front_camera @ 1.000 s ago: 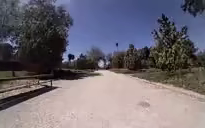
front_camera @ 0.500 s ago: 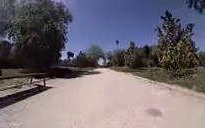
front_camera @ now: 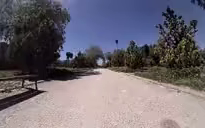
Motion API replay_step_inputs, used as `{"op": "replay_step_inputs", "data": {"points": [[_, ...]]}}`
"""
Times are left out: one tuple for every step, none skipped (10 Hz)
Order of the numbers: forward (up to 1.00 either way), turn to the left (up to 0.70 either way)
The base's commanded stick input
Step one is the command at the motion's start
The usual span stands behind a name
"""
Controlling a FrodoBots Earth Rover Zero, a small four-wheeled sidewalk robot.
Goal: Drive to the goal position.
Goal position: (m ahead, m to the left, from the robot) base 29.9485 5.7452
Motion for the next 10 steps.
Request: {"op": "replay_step_inputs", "data": {"points": [[0.7,0.01],[0.7,0.01],[0.7,0.01],[0.7,0.01],[0.7,0.01],[0.7,0.01],[0.7,0.01],[0.7,0.01],[0.7,0.01],[0.7,0.01]]}}
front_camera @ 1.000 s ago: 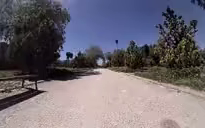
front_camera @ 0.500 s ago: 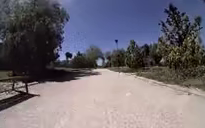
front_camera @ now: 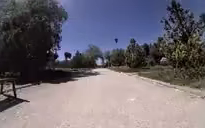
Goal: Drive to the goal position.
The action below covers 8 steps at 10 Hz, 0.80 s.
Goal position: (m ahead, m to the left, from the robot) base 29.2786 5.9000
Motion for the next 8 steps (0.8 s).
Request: {"op": "replay_step_inputs", "data": {"points": [[0.7,0.01],[0.7,0.01],[0.7,0.01],[0.7,0.01],[0.7,0.01],[0.7,0.01],[0.7,0.01],[0.7,0.01]]}}
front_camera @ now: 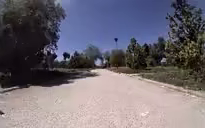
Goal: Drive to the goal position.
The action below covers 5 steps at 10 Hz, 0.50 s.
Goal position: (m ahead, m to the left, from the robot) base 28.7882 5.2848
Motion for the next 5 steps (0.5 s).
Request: {"op": "replay_step_inputs", "data": {"points": [[0.7,0.01],[0.7,0.01],[0.7,0.01],[0.7,0.01],[0.7,0.01]]}}
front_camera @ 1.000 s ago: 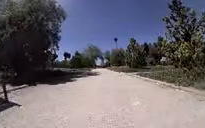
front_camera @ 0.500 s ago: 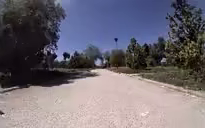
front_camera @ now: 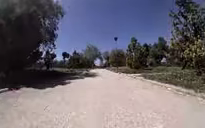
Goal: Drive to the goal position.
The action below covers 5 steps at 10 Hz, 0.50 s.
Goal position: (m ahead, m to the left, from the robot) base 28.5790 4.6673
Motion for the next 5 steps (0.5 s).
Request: {"op": "replay_step_inputs", "data": {"points": [[0.7,0.01],[0.7,0.1],[0.7,0.15],[0.7,0.08],[0.7,0.03]]}}
